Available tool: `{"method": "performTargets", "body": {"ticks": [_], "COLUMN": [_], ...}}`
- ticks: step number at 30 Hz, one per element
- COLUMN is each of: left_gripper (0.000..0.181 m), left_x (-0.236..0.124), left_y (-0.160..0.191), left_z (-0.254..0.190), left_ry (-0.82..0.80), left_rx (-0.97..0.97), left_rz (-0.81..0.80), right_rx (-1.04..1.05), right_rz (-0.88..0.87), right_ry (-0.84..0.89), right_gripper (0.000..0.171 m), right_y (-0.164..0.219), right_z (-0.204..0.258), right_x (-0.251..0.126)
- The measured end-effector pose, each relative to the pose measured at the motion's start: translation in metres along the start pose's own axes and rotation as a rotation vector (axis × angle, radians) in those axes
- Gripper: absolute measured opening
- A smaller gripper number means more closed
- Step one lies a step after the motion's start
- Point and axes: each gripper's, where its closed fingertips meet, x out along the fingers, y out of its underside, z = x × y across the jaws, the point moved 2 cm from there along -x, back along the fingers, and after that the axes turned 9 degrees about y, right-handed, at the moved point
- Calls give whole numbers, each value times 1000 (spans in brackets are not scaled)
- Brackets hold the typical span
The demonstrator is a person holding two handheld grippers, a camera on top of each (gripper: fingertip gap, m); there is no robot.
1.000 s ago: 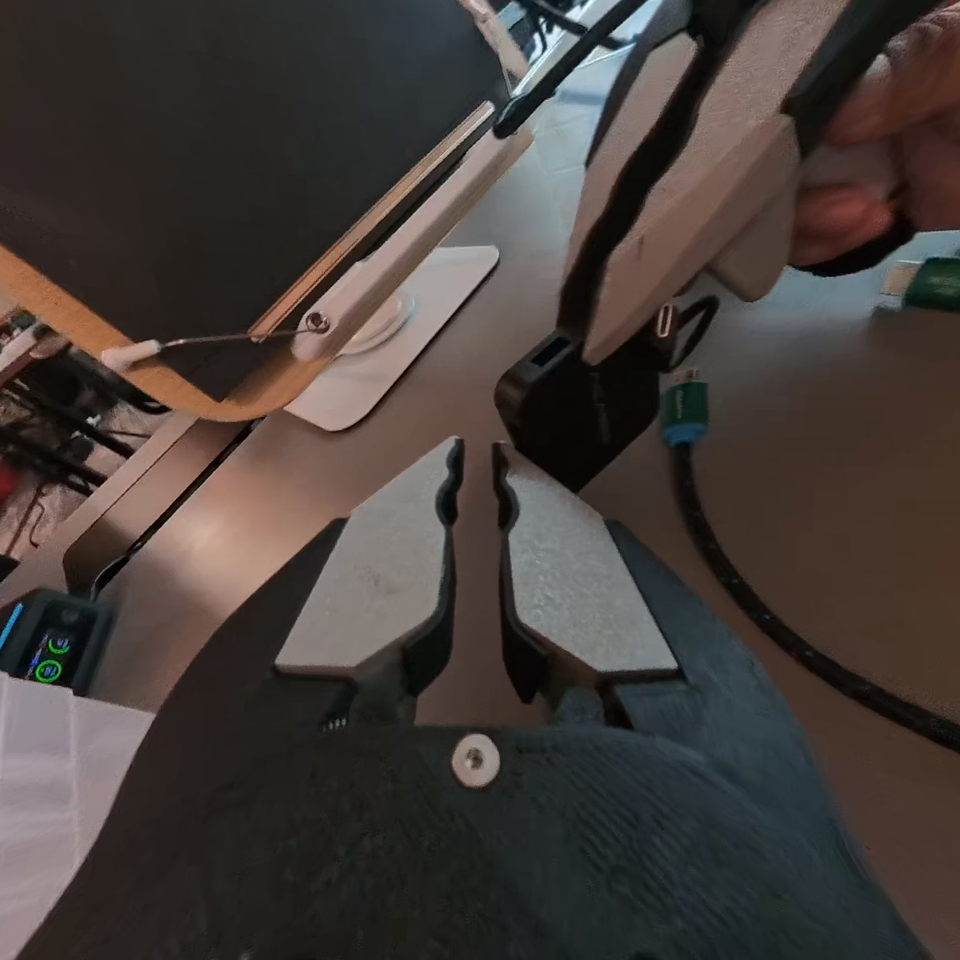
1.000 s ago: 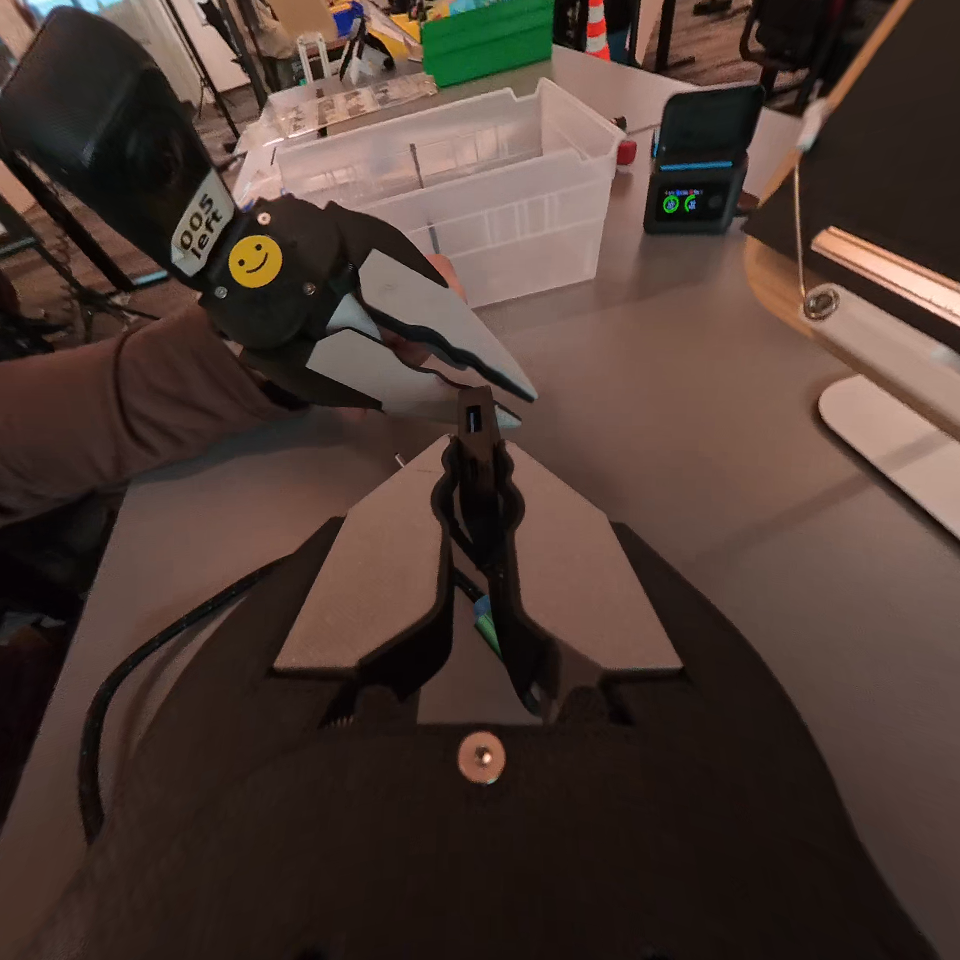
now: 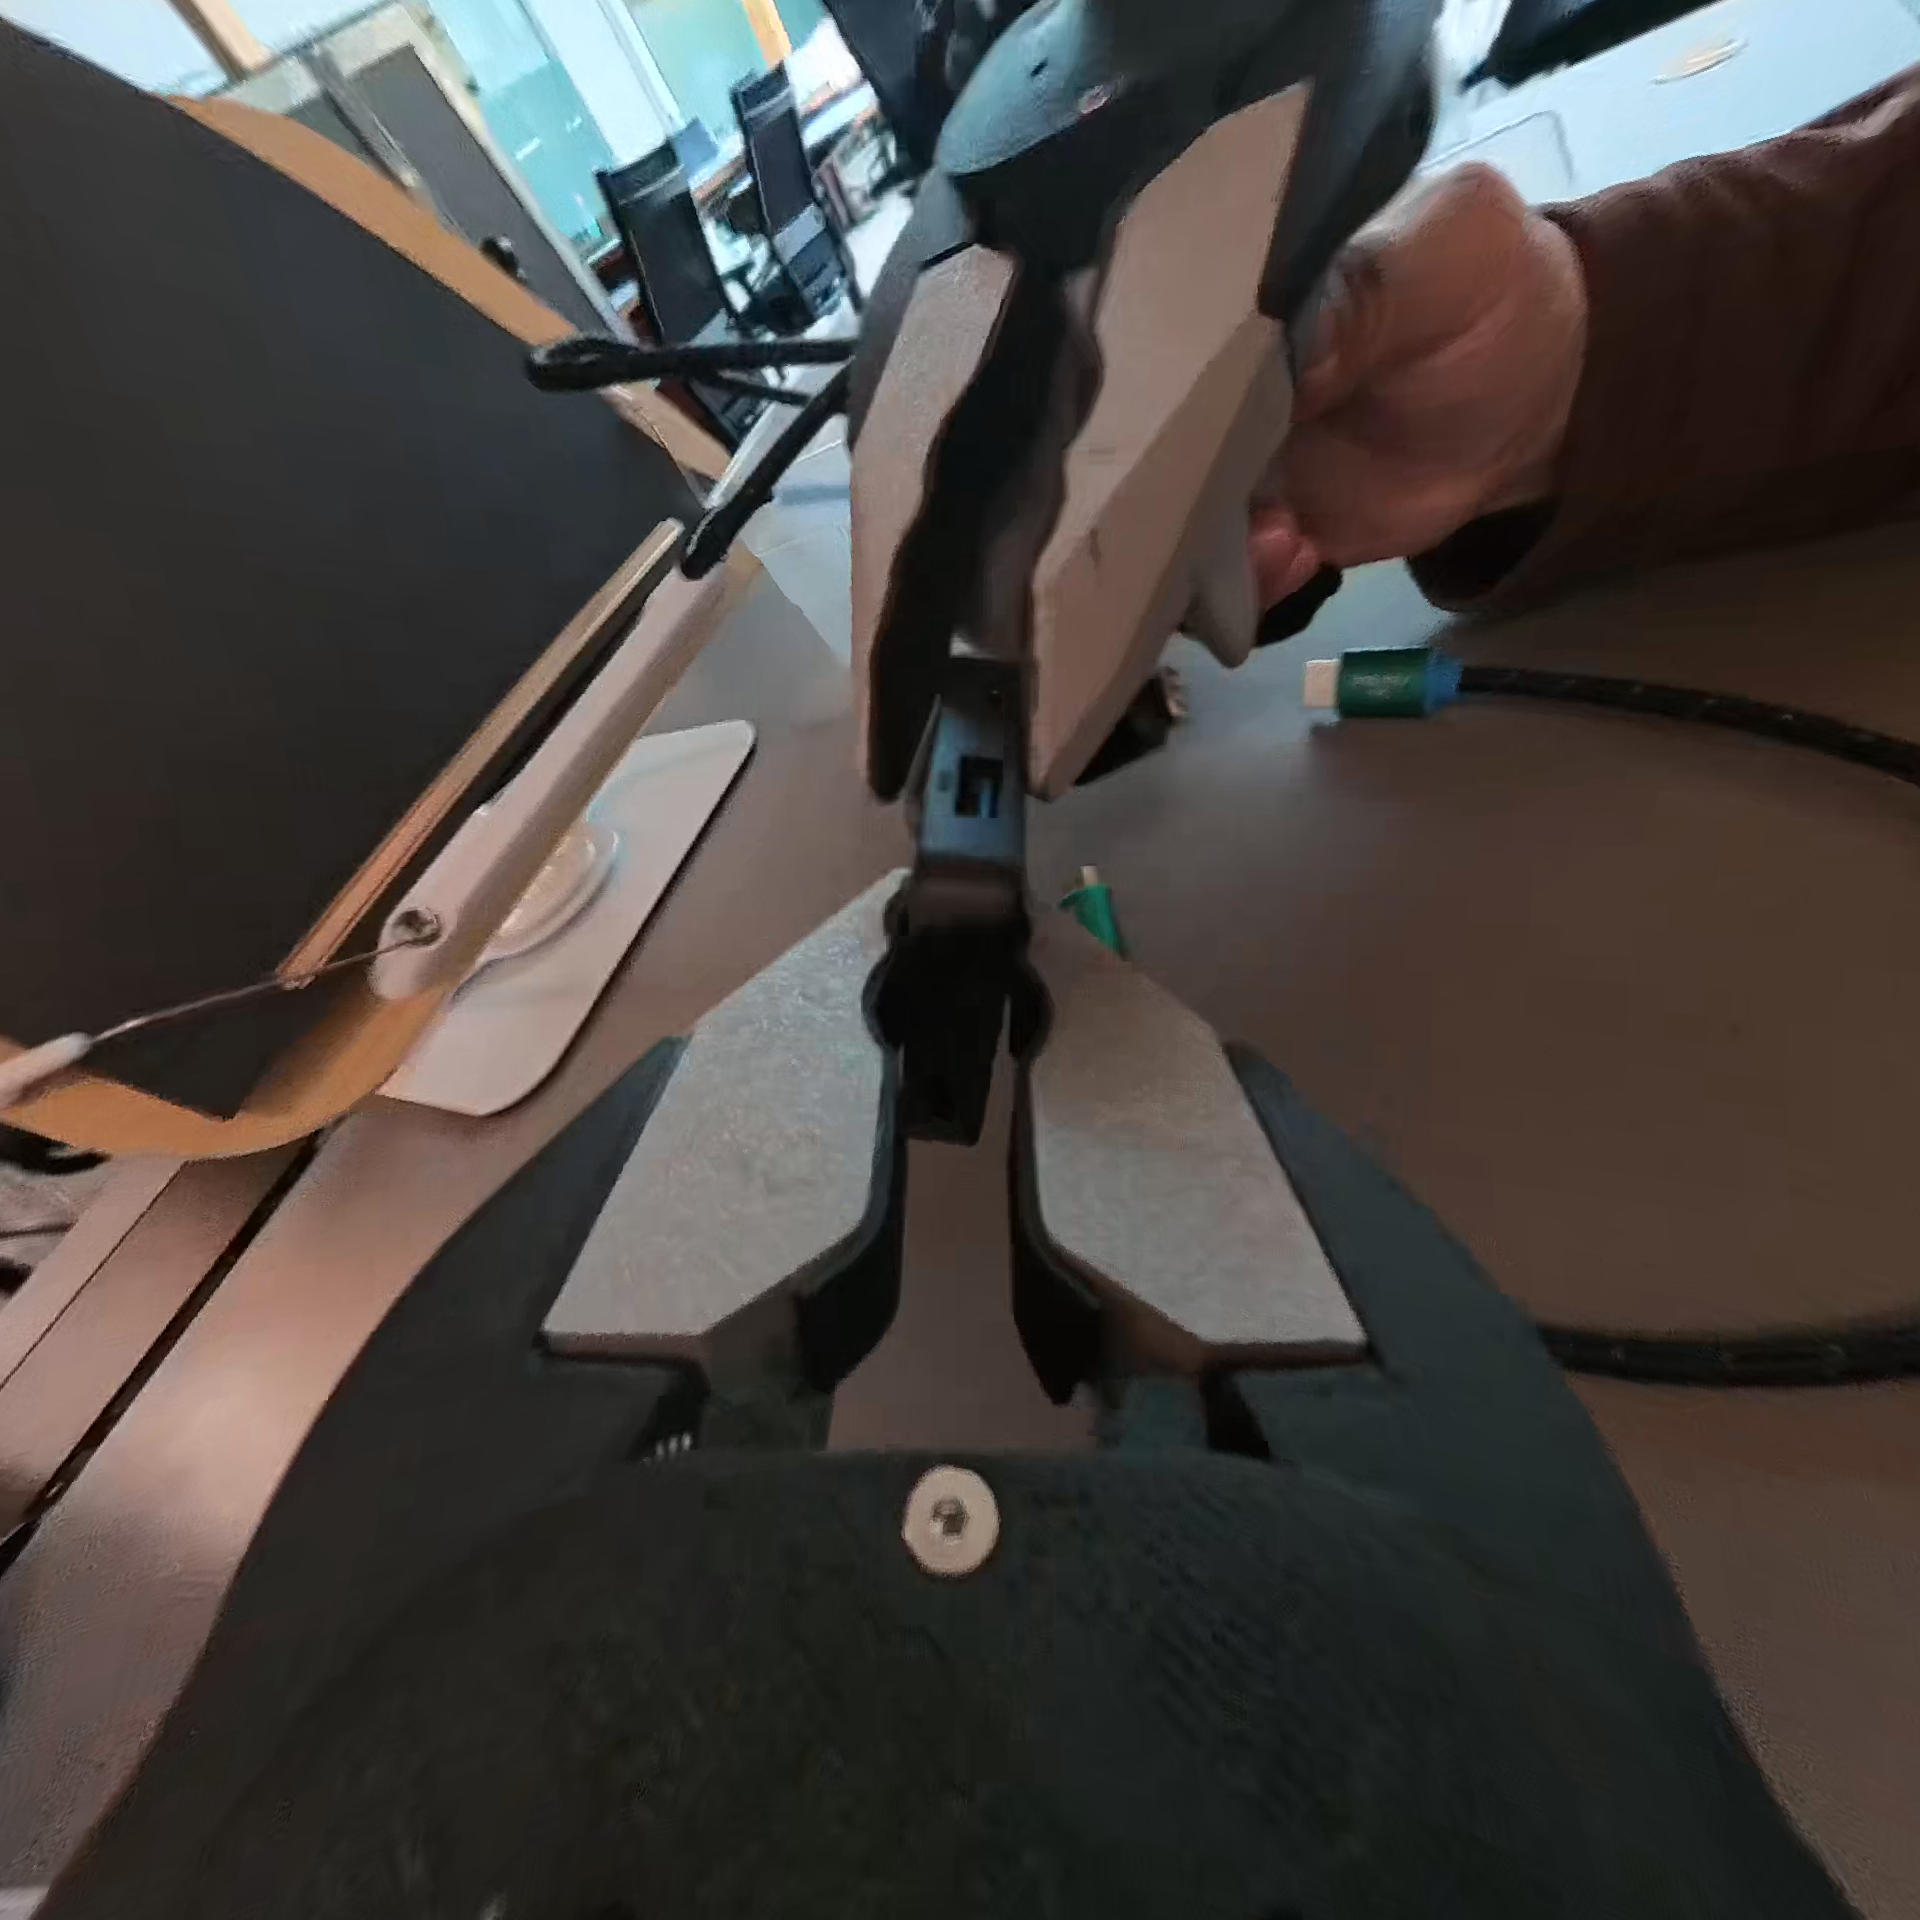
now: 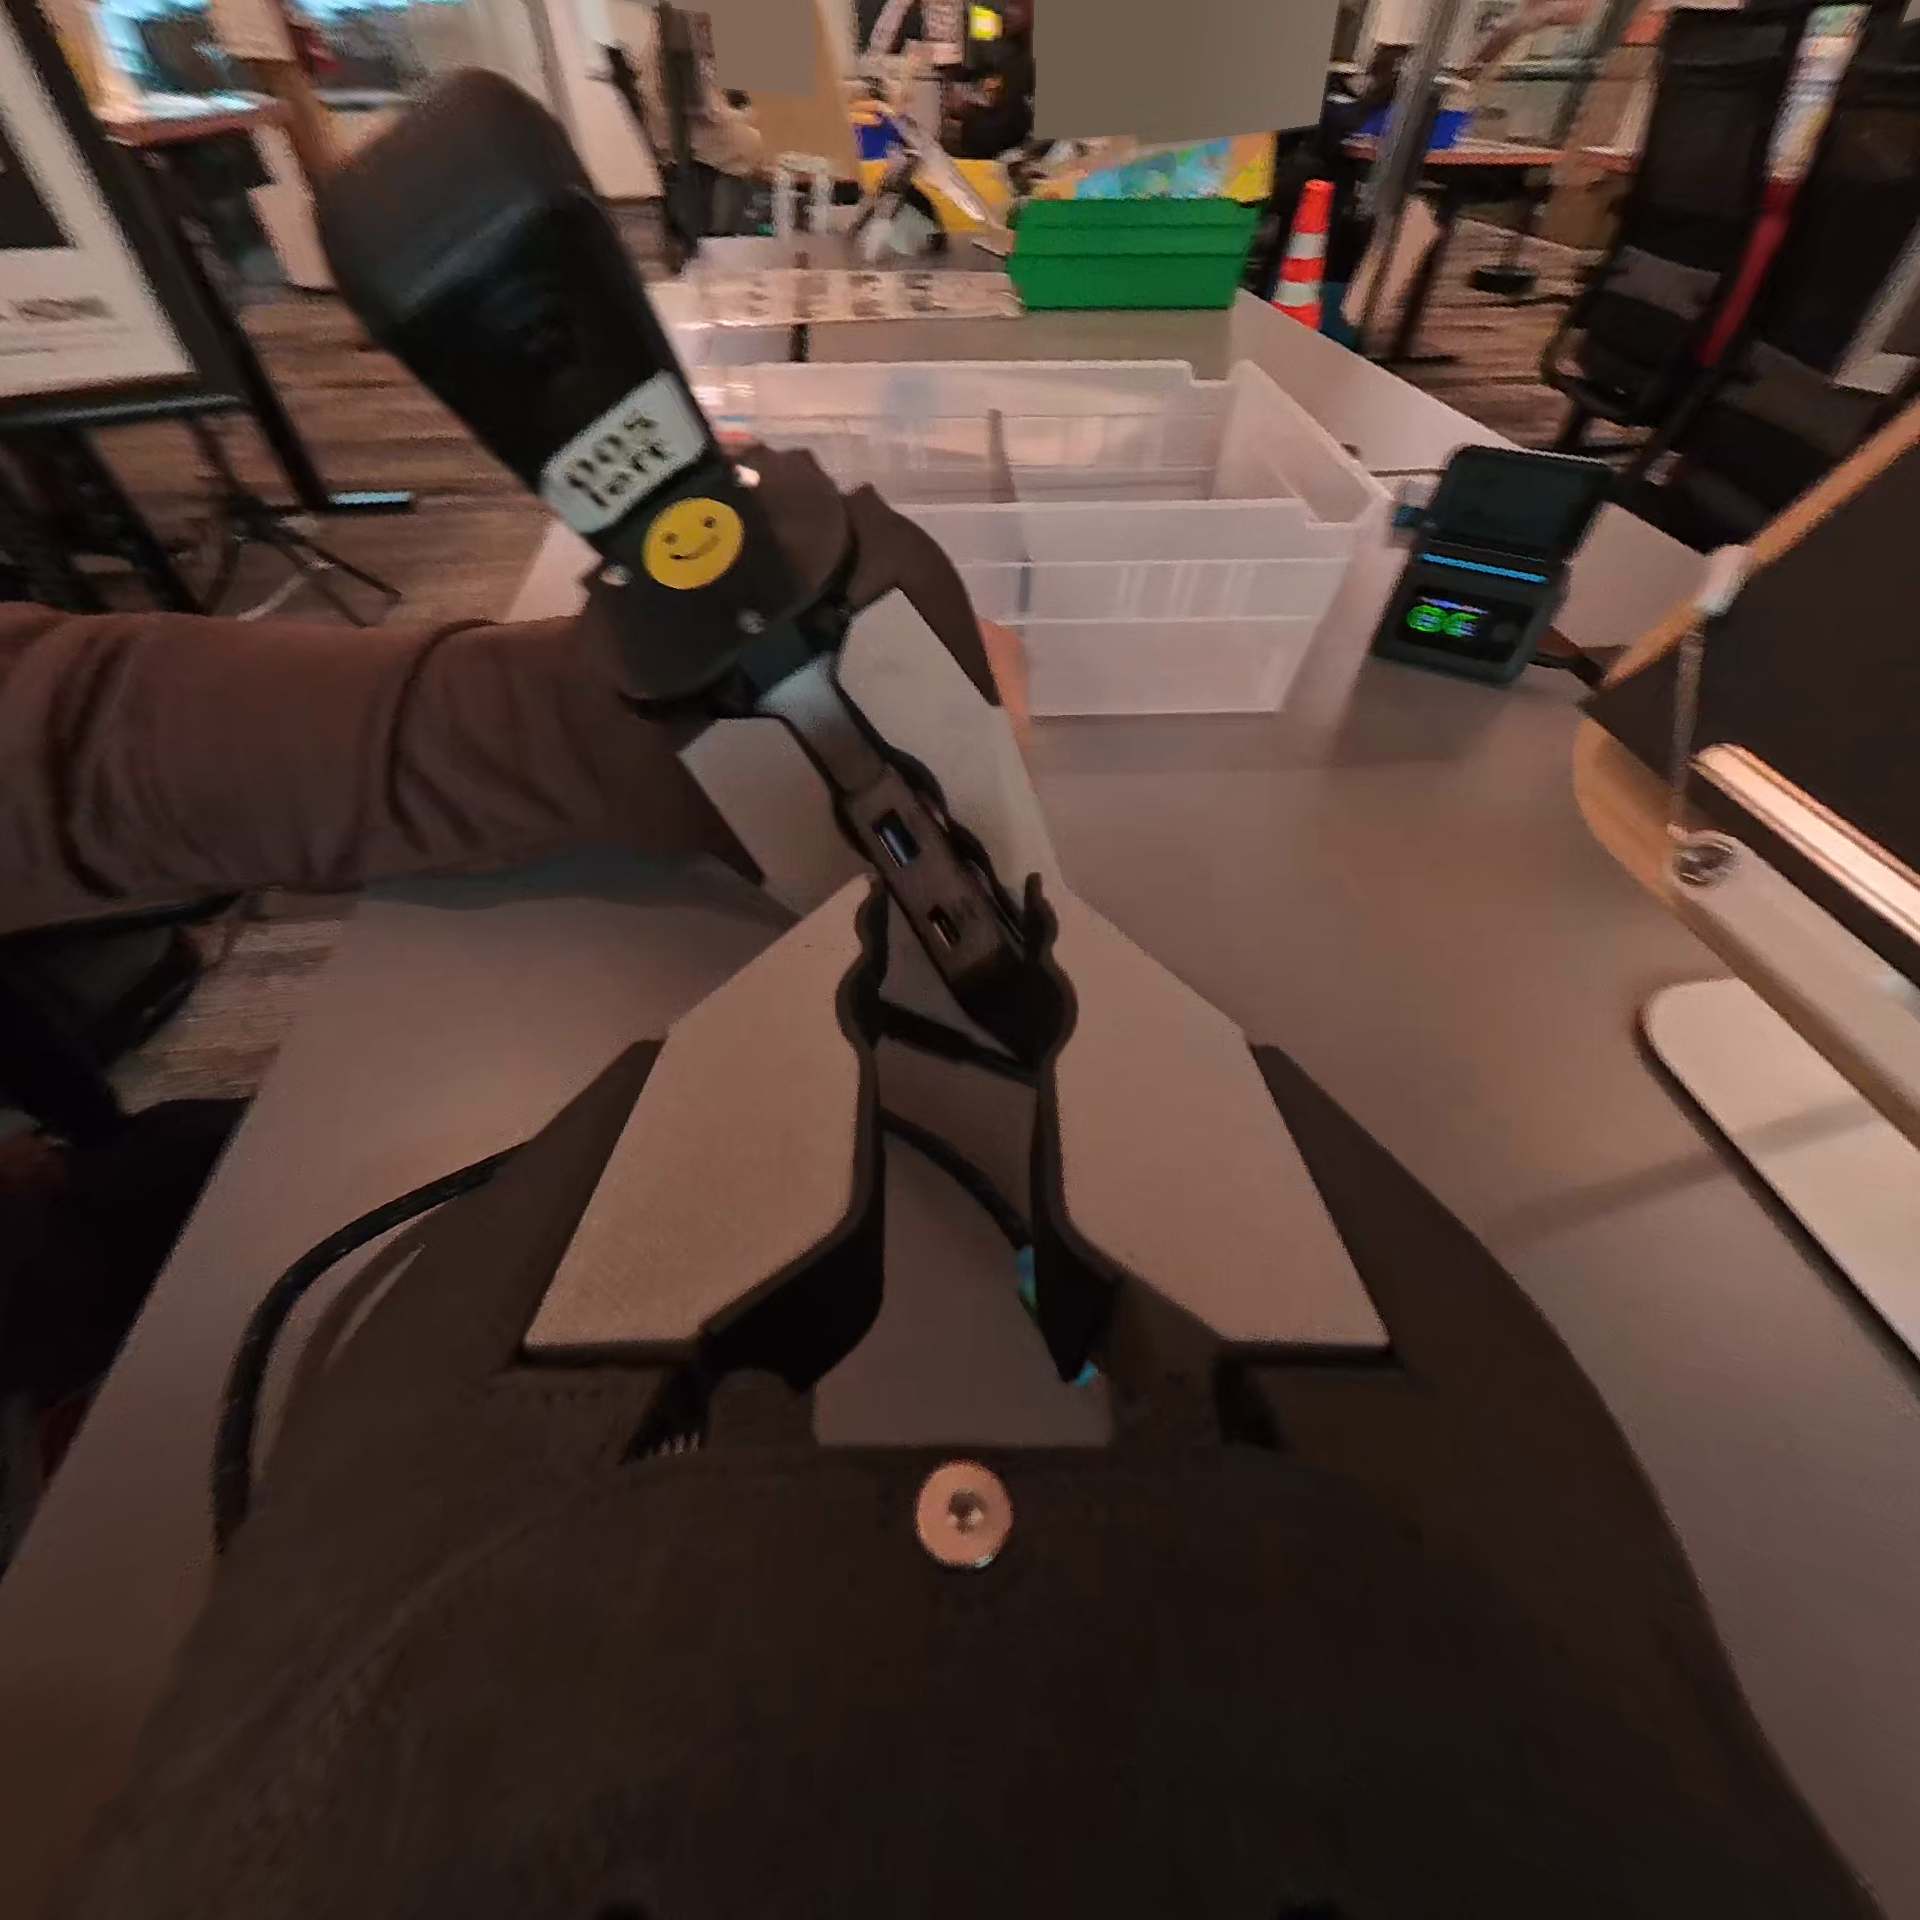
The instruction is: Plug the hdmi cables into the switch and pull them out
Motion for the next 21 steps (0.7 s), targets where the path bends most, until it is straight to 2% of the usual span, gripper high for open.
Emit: {"method": "performTargets", "body": {"ticks": [2,5,9,12,18,21], "left_gripper": [12,11,12,12,12,12], "left_x": [-3,-13,-30,-34,-45,-40], "left_y": [4,14,34,45,65,69], "left_z": [13,41,70,79,95,94], "left_ry": [-86,-314,-546,-596,-684,-667], "left_rx": [30,131,245,230,127,109], "left_rz": [39,129,302,356,399,405], "right_rx": [3,52,186,298,419,472], "right_rz": [2,43,134,187,441,480], "right_ry": [114,254,351,323,338,423], "right_gripper": [25,27,37,39,39,41], "right_y": [1,12,30,38,63,73], "right_z": [-16,-39,-60,-57,-40,-35], "right_x": [0,-1,0,2,-6,-17]}}
